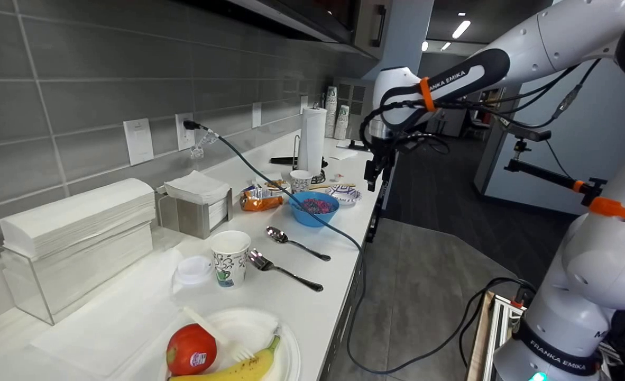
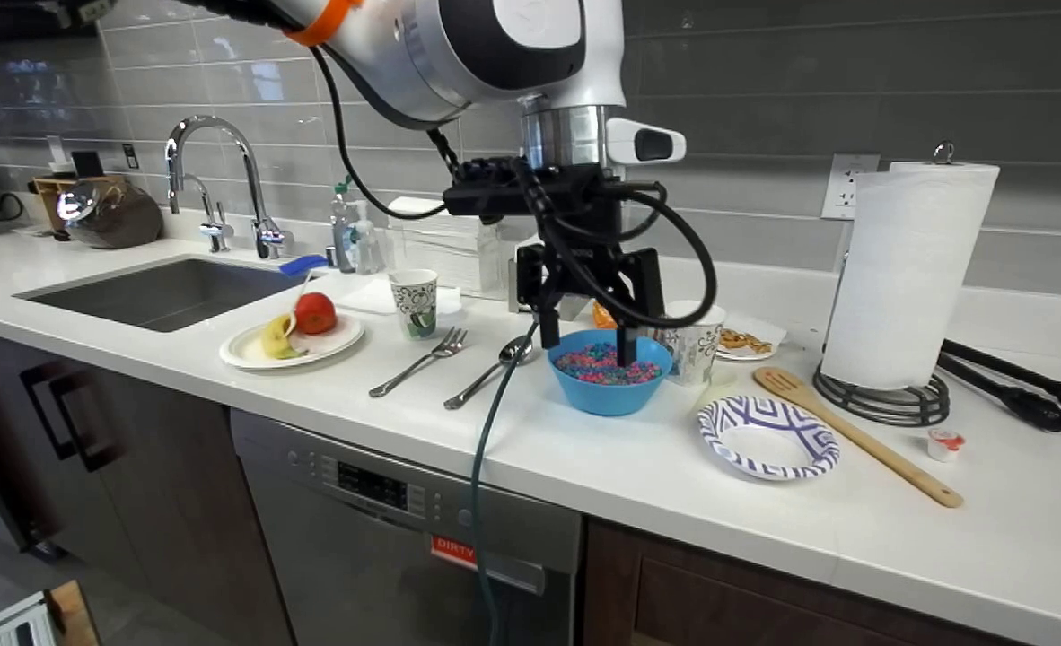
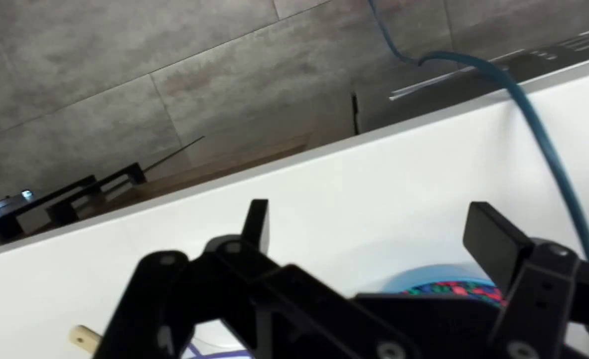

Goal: Transfer a spoonful of contents from the blue bowl to the right cup

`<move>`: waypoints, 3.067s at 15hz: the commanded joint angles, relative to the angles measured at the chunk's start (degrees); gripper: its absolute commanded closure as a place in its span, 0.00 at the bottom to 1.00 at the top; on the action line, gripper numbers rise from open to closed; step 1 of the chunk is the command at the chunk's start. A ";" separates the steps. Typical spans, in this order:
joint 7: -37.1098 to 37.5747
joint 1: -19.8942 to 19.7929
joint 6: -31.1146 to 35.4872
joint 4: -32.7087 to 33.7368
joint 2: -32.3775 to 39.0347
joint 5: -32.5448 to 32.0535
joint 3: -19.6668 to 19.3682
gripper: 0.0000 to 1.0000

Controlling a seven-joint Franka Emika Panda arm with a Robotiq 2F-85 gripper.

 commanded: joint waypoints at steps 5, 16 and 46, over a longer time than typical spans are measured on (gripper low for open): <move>0.63 4.03 -5.32 4.29 1.03 3.48 3.09 0.00; 1.79 8.69 7.12 1.81 3.56 5.97 7.79 0.00; 6.23 12.76 14.18 9.40 24.60 10.15 10.09 0.22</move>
